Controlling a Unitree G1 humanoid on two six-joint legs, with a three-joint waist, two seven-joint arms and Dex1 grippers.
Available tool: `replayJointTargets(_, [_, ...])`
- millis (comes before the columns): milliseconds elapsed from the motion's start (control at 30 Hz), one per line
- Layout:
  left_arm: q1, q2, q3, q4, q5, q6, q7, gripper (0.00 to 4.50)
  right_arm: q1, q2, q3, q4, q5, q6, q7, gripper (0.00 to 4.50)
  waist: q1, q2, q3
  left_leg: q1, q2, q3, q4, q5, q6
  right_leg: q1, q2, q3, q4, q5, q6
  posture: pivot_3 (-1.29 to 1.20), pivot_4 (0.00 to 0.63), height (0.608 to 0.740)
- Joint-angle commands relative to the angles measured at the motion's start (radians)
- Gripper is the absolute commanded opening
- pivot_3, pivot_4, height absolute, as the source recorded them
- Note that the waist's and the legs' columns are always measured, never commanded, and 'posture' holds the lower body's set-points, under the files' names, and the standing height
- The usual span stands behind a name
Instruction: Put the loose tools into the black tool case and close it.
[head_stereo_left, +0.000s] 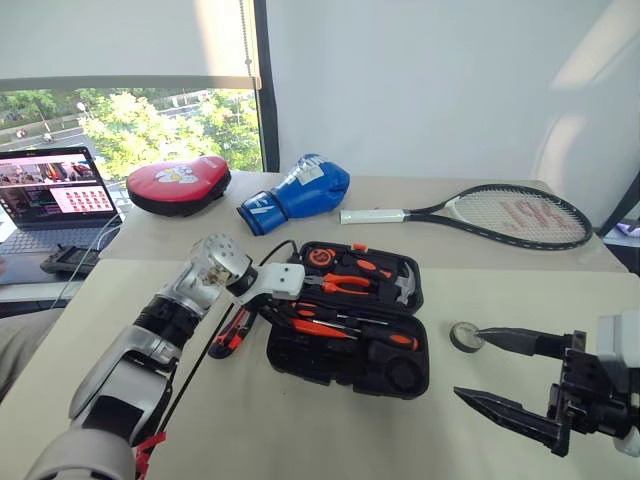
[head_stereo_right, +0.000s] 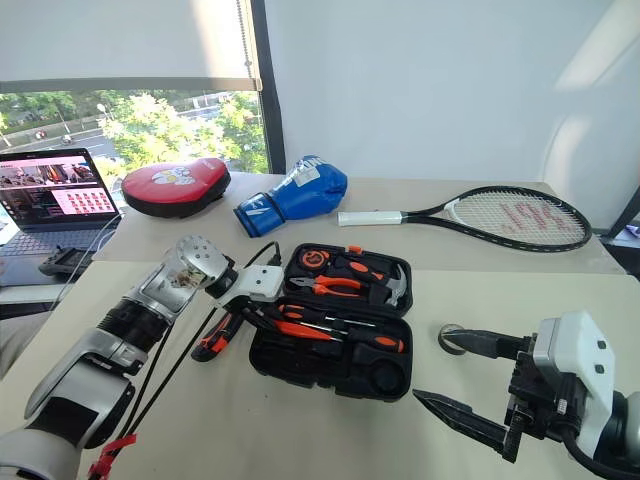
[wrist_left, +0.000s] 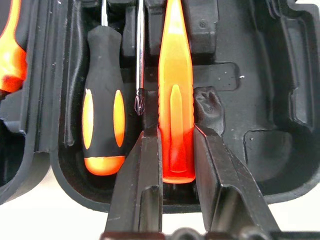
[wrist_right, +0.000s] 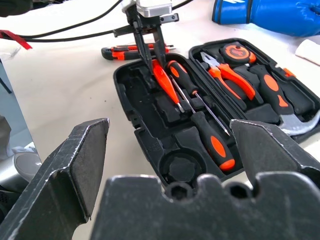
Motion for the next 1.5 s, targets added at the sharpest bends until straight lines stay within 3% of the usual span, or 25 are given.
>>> replayJointTargets(33, [0.023,0.023,-0.037,-0.059,-0.013,0.062,-0.033,0.43,-0.010,0.013,-0.039,-0.012,-0.008,0.005,0.012,4.50,0.000,0.000,0.000,0.000,0.000,0.000,0.000,0.000,0.000,0.000,0.000,0.000,0.000,0.000,0.000,0.00,0.150,0.740])
replayJointTargets(367, [0.018,0.027,-0.041,-0.140,-0.043,0.228,-0.003,0.43,-0.010,0.028,-0.035,-0.014,-0.039,0.006,0.033,4.50,0.002,0.000,0.000,0.000,0.000,0.000,0.001,0.000,0.000,0.000,0.000,0.000,0.001,0.000,0.000,0.00,0.150,0.740])
replayJointTargets(967, [-0.018,-0.021,-0.034,-0.040,-0.014,0.194,0.083,0.43,-0.004,0.040,-0.048,-0.025,-0.046,0.013,0.040,4.50,0.004,0.000,0.000,0.002,-0.001,0.000,0.001,0.000,0.000,0.002,-0.001,0.000,0.002,0.000,0.000,0.00,0.150,0.740])
replayJointTargets(1500, [-0.008,0.009,-0.049,-0.037,0.003,0.124,0.049,0.43,-0.008,0.039,-0.049,-0.026,-0.045,0.020,0.040,4.50,0.001,0.001,0.000,0.001,0.000,0.000,0.001,0.000,-0.001,0.001,-0.001,0.001,0.002,0.000,0.000,0.00,0.150,0.740])
